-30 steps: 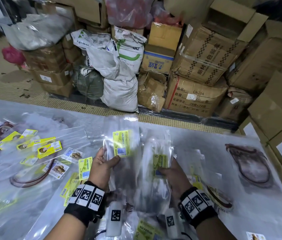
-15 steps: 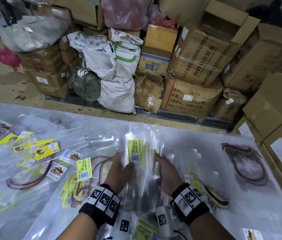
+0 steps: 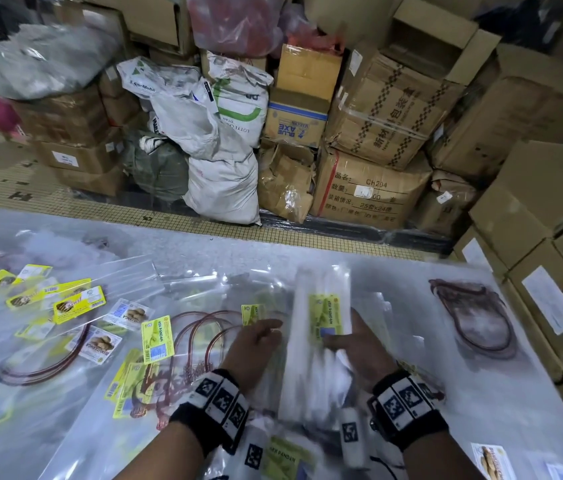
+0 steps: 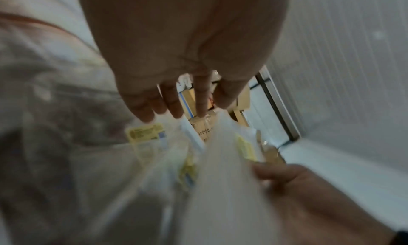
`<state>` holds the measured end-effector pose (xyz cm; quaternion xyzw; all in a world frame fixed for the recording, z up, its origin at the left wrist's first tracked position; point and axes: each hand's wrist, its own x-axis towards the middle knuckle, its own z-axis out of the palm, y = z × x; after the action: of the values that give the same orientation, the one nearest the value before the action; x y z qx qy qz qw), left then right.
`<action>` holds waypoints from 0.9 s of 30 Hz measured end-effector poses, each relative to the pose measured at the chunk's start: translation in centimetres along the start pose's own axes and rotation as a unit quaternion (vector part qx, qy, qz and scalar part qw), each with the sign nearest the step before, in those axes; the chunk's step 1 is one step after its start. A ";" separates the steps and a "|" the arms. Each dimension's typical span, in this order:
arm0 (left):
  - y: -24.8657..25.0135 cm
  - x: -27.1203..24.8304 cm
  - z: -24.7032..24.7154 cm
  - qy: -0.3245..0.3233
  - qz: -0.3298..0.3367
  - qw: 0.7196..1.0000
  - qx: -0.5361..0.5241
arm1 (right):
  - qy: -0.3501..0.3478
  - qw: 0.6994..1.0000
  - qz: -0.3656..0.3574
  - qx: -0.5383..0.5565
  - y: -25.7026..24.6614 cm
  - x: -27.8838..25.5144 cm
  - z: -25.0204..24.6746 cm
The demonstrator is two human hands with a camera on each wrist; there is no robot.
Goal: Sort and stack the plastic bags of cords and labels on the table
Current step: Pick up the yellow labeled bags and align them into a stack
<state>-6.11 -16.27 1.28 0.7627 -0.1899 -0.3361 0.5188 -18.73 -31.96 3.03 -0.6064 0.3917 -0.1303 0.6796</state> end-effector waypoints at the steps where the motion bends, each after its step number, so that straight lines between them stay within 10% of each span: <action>1: -0.3 0.4 0.0 0.018 0.005 0.993 0.118 | 0.022 0.999 0.000 0.027 0.2 0.1 -0.9; 4: -0.4 0.7 1.2 -0.026 -0.036 0.930 0.366 | 0.079 0.993 0.026 0.083 0.0 -0.7 -2.8; 8: -0.4 0.7 3.6 0.009 -0.067 0.912 0.405 | 0.108 0.991 0.025 0.080 0.7 -1.4 -4.3; 27: 0.6 1.2 3.4 0.071 -0.093 0.936 0.331 | 0.095 0.990 0.038 0.100 3.2 -2.4 -5.2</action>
<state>-7.63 -19.59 0.66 0.9273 -0.1817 -0.2461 0.2157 -24.91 -33.40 1.15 -0.5051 0.4625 -0.1998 0.7007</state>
